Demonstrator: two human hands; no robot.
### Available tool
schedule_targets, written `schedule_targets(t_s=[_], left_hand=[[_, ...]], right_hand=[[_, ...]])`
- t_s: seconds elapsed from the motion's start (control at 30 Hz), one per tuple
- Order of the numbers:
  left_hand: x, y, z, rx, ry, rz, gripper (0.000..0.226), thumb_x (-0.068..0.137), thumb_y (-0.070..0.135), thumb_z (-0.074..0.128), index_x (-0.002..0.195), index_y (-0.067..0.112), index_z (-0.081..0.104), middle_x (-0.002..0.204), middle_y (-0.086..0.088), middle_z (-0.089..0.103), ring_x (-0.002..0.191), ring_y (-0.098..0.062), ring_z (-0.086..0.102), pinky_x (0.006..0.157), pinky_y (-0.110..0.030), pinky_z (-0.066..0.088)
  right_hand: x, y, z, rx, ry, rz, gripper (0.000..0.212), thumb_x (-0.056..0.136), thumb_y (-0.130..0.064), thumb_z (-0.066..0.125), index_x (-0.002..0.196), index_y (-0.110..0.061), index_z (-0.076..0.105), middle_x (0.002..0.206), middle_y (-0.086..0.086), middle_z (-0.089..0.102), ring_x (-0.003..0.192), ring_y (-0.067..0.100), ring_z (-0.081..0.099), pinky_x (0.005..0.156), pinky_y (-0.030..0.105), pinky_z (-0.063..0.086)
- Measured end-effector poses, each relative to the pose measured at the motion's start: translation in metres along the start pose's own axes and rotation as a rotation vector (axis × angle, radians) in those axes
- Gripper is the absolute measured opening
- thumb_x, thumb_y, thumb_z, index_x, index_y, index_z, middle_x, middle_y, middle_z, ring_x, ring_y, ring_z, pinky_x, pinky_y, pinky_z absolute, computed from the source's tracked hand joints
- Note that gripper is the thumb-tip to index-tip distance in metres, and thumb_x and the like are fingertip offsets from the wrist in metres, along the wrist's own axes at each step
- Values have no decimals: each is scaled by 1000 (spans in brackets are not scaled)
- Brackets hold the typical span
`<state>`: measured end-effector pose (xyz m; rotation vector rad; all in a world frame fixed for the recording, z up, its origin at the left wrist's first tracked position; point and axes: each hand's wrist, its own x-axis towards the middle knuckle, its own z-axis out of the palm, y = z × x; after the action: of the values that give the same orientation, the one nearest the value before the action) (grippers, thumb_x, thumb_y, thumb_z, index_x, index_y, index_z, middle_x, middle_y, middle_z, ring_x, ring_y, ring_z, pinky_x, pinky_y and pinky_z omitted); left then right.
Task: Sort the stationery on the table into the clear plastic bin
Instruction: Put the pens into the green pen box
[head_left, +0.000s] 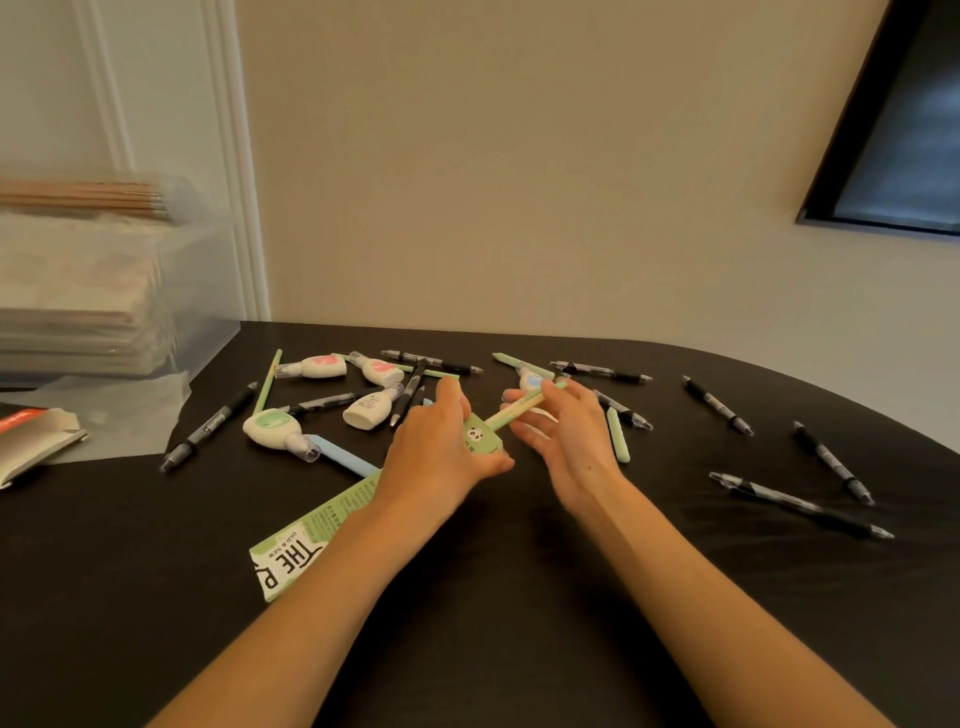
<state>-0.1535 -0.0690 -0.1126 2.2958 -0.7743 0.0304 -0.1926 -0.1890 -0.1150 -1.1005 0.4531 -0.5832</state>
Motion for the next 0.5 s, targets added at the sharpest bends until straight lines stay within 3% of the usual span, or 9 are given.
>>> schedule_targets(t_s=[0.07, 0.17, 0.27, 0.37, 0.5], left_hand=[[0, 2, 1, 17, -3, -14, 52, 73, 38, 76, 97, 22, 32, 108, -1, 54, 104, -18, 53, 81, -30, 45], [1, 2, 1, 16, -5, -37, 52, 73, 38, 76, 98, 22, 33, 111, -3, 55, 105, -20, 53, 83, -32, 46], [3, -2, 1, 50, 6, -65, 52, 75, 37, 75, 104, 19, 35, 114, -6, 56, 108, -23, 54, 85, -33, 46], [5, -8, 1, 120, 47, -100, 59, 79, 34, 72, 120, 15, 35, 117, -10, 58, 109, -26, 55, 88, -35, 48], [9, -12, -3, 152, 70, -93, 58, 80, 31, 71, 122, 12, 36, 116, -10, 58, 109, -26, 55, 85, -33, 45]], right_hand=[[0, -2, -4, -24, 12, -20, 21, 98, -8, 41, 116, -17, 47, 102, 16, 69, 93, 26, 67, 72, 31, 53], [-8, -3, 1, -275, -64, -3, 26, 97, -7, 38, 105, -9, 63, 104, 13, 69, 93, 19, 67, 75, 24, 53], [-18, 6, 14, -481, -173, 116, 20, 94, -19, 47, 104, -15, 64, 110, 5, 67, 98, 15, 62, 85, 26, 49], [-18, 12, 24, -427, -185, 193, 22, 94, -32, 48, 103, -18, 63, 113, 0, 66, 106, 14, 57, 98, 32, 45], [-12, 9, 26, -377, -172, 224, 39, 95, -35, 43, 102, -6, 69, 110, 4, 68, 99, 13, 59, 78, 23, 49]])
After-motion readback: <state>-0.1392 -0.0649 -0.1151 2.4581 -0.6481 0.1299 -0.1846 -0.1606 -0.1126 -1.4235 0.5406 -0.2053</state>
